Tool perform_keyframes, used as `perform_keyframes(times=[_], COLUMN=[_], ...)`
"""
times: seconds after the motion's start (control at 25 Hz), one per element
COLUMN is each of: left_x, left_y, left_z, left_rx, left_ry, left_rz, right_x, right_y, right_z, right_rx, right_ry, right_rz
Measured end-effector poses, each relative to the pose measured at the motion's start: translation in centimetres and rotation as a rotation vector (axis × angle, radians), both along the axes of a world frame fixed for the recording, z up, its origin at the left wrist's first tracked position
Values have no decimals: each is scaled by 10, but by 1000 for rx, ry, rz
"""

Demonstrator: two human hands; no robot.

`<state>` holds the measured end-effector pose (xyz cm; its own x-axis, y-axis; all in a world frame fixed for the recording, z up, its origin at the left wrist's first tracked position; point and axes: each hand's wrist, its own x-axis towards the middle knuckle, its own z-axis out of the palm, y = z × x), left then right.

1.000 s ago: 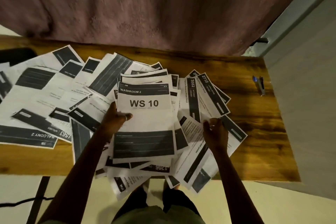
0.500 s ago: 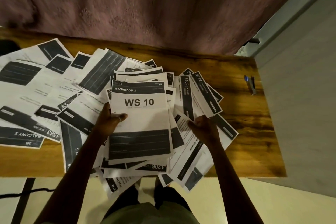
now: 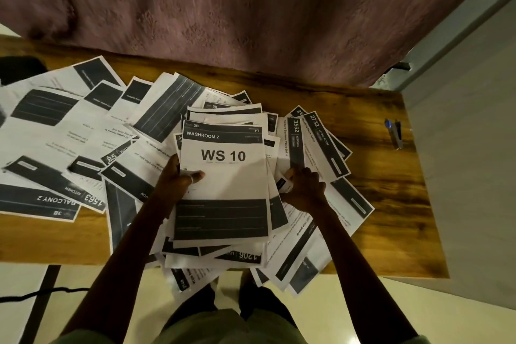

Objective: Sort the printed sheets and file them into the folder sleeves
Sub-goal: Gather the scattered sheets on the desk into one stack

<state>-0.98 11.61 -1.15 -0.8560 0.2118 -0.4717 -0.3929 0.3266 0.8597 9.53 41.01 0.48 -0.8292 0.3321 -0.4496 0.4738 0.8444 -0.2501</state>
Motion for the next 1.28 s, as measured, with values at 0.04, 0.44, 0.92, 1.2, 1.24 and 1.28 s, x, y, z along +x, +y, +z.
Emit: perform_keyframes(times=[0.04,0.44,0.92,1.2,1.24,1.28], left_x=[0,-1,0,-2,-1,-1], left_y=[0,-3,2,-4,-3,-2], left_z=[1,1,6,5,7,9], left_rx=[2,46,142,46,10,44], left_ry=[2,28,-42,-87,-93,-121], left_rz=[-2,-29,51,12,18,68], right_x=[-3,-7,-95,-127,-127,-127], right_y=[2,51,-3,-116,-128,-138], right_z=[-1,52,219,48,42,39], right_rx=[5,51,331,275,311,370], right_ry=[6,5,76,115,104,136], right_rz=[-6,50,905,1278,1315,1368])
